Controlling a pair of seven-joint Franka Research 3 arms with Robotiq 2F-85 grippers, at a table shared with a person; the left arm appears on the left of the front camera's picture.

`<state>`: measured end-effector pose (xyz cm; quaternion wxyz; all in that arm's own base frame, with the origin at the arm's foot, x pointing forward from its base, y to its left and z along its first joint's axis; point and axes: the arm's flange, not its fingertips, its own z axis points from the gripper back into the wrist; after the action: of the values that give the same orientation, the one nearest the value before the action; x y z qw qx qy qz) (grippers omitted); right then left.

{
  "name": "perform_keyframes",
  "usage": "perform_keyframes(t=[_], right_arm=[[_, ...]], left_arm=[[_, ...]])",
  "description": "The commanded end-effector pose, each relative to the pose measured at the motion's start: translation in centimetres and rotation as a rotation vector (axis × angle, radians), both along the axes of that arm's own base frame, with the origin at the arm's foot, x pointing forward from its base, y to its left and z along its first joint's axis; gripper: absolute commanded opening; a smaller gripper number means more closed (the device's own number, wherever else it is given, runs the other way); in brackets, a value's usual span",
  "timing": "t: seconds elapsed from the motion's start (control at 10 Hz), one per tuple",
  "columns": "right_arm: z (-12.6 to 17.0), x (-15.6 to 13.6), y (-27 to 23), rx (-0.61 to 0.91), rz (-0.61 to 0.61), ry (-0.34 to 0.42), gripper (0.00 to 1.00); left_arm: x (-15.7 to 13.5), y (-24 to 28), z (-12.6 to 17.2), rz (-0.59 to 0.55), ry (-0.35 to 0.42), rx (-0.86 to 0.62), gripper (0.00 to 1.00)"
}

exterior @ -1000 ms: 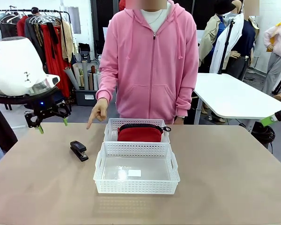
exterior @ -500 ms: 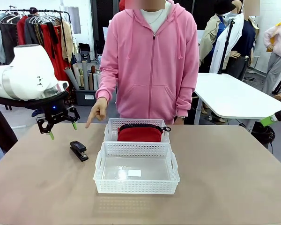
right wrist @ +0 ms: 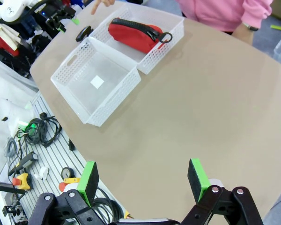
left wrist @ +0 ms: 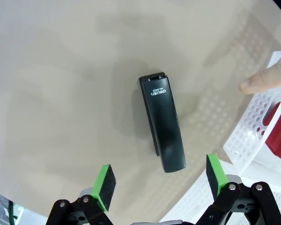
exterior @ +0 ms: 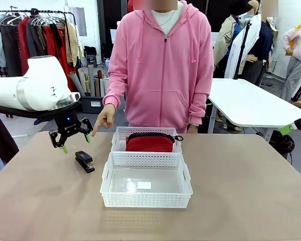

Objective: Distribute items into two baskets.
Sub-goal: Pick up the Stapler that the person points to.

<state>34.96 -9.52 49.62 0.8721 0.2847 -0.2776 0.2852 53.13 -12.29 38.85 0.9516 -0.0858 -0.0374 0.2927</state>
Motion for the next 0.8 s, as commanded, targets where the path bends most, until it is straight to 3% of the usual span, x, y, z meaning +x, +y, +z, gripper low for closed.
perform_keyframes(t=[0.0,0.4,0.7], right_arm=[[0.1,0.1,0.1,0.017,0.001,-0.008,1.0],[0.1,0.1,0.1,0.017,0.001,-0.008,1.0],[0.1,0.1,0.1,0.017,0.001,-0.008,1.0]], left_arm=[[0.8,-0.8,-0.4,0.049,0.039,0.005,1.0],[1.0,-1.5,-2.8,0.062,0.067,0.037,1.0],[0.8,-1.1,-4.3,0.047,0.047,0.071,1.0]])
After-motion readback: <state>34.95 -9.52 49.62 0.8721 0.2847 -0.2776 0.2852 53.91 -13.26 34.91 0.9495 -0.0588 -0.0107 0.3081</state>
